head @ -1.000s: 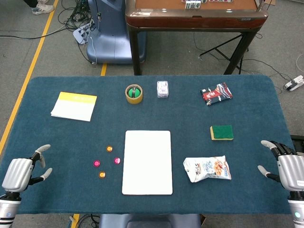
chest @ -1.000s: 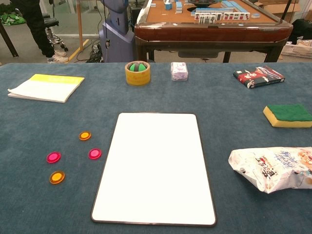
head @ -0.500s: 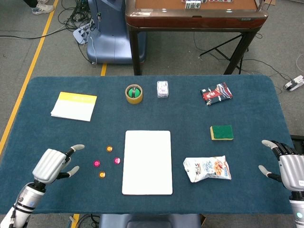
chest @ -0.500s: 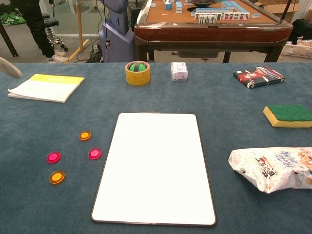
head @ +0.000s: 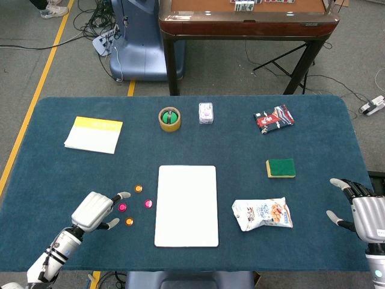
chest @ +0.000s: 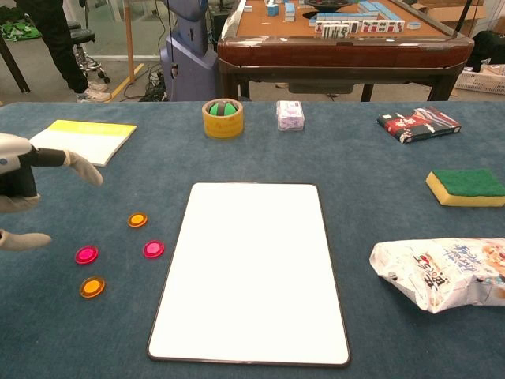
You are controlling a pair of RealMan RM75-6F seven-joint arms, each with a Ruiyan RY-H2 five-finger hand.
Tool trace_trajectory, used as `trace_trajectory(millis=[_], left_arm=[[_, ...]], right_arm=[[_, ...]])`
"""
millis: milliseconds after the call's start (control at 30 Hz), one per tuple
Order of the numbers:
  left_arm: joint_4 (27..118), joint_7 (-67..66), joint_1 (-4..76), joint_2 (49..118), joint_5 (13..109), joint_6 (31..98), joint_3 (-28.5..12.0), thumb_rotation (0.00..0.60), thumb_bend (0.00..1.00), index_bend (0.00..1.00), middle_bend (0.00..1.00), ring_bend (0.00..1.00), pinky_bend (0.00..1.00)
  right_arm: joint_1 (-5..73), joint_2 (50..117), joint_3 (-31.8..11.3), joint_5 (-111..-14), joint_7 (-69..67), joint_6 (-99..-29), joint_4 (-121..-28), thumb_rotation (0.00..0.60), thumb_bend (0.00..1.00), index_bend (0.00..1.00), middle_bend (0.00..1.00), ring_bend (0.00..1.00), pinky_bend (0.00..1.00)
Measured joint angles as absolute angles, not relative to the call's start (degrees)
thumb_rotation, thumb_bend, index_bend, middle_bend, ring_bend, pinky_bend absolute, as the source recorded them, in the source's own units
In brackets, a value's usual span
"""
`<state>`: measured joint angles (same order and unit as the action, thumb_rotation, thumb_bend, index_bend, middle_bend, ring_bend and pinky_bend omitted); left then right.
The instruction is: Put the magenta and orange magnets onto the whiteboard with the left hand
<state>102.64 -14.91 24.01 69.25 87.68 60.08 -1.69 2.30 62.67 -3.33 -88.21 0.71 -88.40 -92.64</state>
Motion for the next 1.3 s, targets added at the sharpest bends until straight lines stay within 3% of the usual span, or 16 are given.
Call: trace_trajectory(millis=[600, 1300], left_arm=[[96.58, -20.59, 27.16, 76.22, 77.34, 55.34, -1.96, 0.6, 0.27, 0.36, 1.0, 1.0, 1.0], [92.17, -27.01, 29.48, 81.24, 69.09, 54.99, -1.93, 0.6, 0.27, 0.44, 1.0, 1.0, 1.0]], right_arm=[[2.75, 62.88, -3.18, -88.15, 1.71, -87.33, -92.81, 0.6, 0.06, 0.26, 0.3, 0.3, 0.42], [2.97, 63.06, -3.13, -87.99, 2.41, -86.83, -92.94, 0.6, 0.06, 0.26, 0.3, 0.3, 0.42]])
